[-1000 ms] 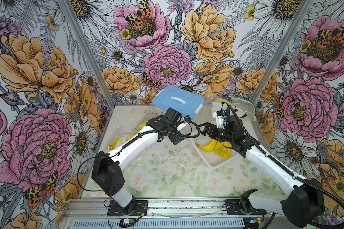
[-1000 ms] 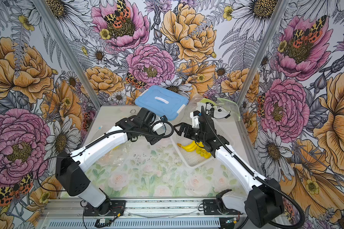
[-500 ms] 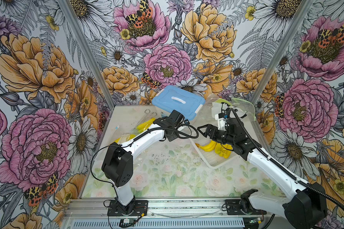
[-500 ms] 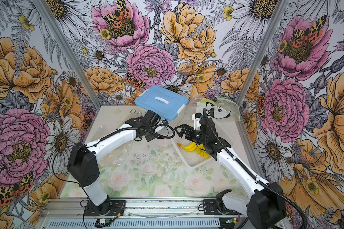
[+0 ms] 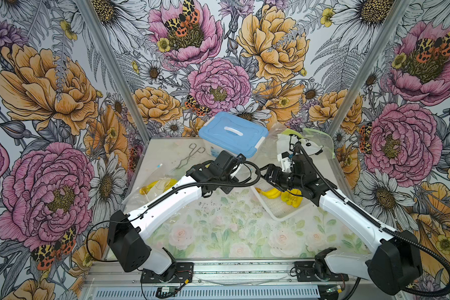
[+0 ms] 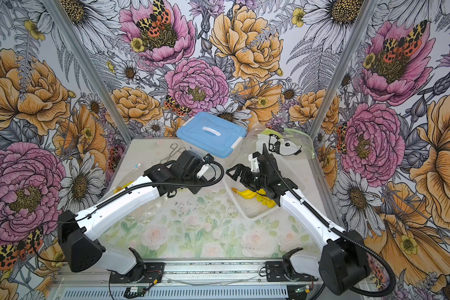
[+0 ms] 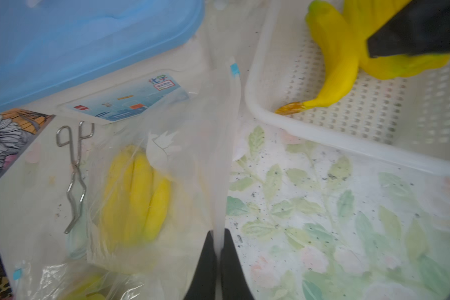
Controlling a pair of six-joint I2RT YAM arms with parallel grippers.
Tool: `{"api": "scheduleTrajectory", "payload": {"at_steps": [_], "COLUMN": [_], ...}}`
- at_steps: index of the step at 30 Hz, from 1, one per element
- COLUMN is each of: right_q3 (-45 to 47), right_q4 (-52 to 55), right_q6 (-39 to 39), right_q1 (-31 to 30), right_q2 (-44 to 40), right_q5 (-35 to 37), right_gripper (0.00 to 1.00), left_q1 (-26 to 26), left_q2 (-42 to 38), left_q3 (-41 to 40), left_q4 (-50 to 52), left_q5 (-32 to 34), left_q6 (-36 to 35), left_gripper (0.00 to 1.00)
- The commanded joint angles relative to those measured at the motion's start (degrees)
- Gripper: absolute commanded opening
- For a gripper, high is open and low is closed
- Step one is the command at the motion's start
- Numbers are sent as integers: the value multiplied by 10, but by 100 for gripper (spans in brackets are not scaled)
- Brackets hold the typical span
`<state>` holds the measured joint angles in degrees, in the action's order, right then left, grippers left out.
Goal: Open the zip-top bag and take out the banana
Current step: Pick up the zipper food storage bag at the center of the board.
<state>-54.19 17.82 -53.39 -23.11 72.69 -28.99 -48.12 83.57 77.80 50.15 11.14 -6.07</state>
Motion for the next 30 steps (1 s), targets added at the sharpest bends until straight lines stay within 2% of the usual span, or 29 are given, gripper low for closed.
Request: {"api": "scheduleTrajectory", "payload": {"at_steps": [1, 5, 7, 8, 10, 12, 14, 18, 21, 25, 30], "right_q3": [-19, -5, 1, 10, 28, 43, 48, 45, 22, -12, -22], "right_q4": [16, 25, 46, 51, 52, 54, 59, 58, 56, 52, 21], "right_q6": [-42, -64, -71, -76, -91, -102, -108, -122, -120, -111, -104], "right_q1": [-13, -36, -48, -55, -65, -79, -94, -133, -154, -160, -159], "right_q2": [7, 2, -2, -8, -19, -25, -28, -19, 4, 34, 88], "right_q5": [-27, -16, -6, 0, 12, 20, 29, 59, 82, 101, 86], "right_gripper": [100, 100, 100, 99, 98, 97, 96, 93, 92, 90, 85], "left_q1": [-48, -72, -74, -73, -73, -69, -64, -32, 25, 106, 168], "left_q2": [8, -18, -36, -43, -55, -67, -84, -148, -203, -257, -282], "left_q3": [-52, -89, -98, -102, -105, -107, -110, -119, -131, -142, -150], "left_q4": [16, 15, 13, 12, 11, 12, 12, 12, 11, 11, 11], "left_q5": [-20, -27, -36, -45, -58, -75, -85, -107, -129, -165, -195], "left_q6": [125, 217, 240, 242, 243, 240, 239, 254, 268, 271, 270], "left_gripper": [0, 0, 0, 4, 27, 58, 71, 74, 75, 75, 75]}}
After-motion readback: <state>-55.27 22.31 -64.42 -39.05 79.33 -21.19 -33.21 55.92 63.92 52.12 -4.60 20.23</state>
